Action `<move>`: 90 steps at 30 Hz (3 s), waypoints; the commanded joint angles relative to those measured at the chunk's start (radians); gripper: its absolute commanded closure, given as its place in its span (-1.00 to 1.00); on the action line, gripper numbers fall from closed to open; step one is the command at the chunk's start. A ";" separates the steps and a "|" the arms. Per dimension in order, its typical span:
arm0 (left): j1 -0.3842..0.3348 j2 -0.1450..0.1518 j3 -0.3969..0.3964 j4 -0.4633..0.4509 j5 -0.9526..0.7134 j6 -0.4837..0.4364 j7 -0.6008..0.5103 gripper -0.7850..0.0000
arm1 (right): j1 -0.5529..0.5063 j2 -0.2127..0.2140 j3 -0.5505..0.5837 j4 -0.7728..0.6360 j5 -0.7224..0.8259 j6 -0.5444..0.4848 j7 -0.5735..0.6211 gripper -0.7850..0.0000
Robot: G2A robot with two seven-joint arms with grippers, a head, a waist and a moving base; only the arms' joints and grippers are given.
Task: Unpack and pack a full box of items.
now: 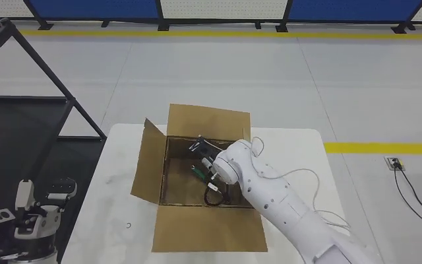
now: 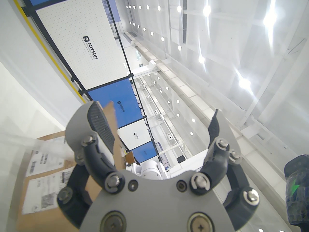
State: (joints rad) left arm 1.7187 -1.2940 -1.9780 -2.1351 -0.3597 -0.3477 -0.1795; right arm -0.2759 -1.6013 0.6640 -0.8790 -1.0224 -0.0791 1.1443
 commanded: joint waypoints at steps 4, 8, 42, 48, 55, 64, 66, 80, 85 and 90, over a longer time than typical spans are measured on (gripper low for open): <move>0.000 0.000 0.000 0.000 0.000 0.000 0.000 -1.00 | 0.027 -0.034 -0.029 0.083 0.028 -0.023 -0.033 1.00; 0.000 0.000 0.000 0.000 0.000 0.000 0.000 -1.00 | 0.041 -0.049 -0.037 0.091 0.024 -0.023 -0.047 1.00; 0.000 0.000 0.000 0.000 0.000 0.000 0.000 -1.00 | -0.095 -0.001 0.060 -0.134 -0.229 0.009 0.067 0.00; 0.000 0.000 0.000 0.000 0.000 0.000 0.000 -1.00 | -0.111 0.004 0.087 -0.156 -0.242 0.001 0.072 0.00; 0.000 0.000 0.000 0.000 0.000 0.000 0.000 -1.00 | -0.176 0.026 0.141 -0.297 -0.283 -0.001 0.083 -0.22; 0.000 0.000 0.000 0.000 0.000 0.000 0.000 -1.00 | -0.473 0.101 0.315 -0.824 -0.401 -0.032 0.121 -1.00; 0.000 0.000 0.000 0.000 0.000 0.000 0.000 -1.00 | -0.547 0.114 0.357 -0.943 -0.397 -0.049 0.113 -1.00; 0.000 0.000 0.000 0.000 0.000 0.000 0.000 -1.00 | -0.917 0.158 0.561 -1.446 -0.371 -0.067 -0.074 -1.00; 0.000 0.000 0.000 0.000 0.000 0.000 0.000 -1.00 | -0.954 0.164 0.716 -1.441 -0.213 -0.033 -0.133 -1.00; 0.000 0.000 0.000 0.000 0.000 0.000 0.000 -1.00 | -0.883 0.174 0.861 -1.280 -0.004 -0.069 -0.093 -1.00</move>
State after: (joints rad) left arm 1.7187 -1.2940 -1.9780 -2.1351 -0.3597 -0.3477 -0.1795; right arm -1.1795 -1.4293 1.4985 -2.2040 -1.0666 -0.1426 1.0417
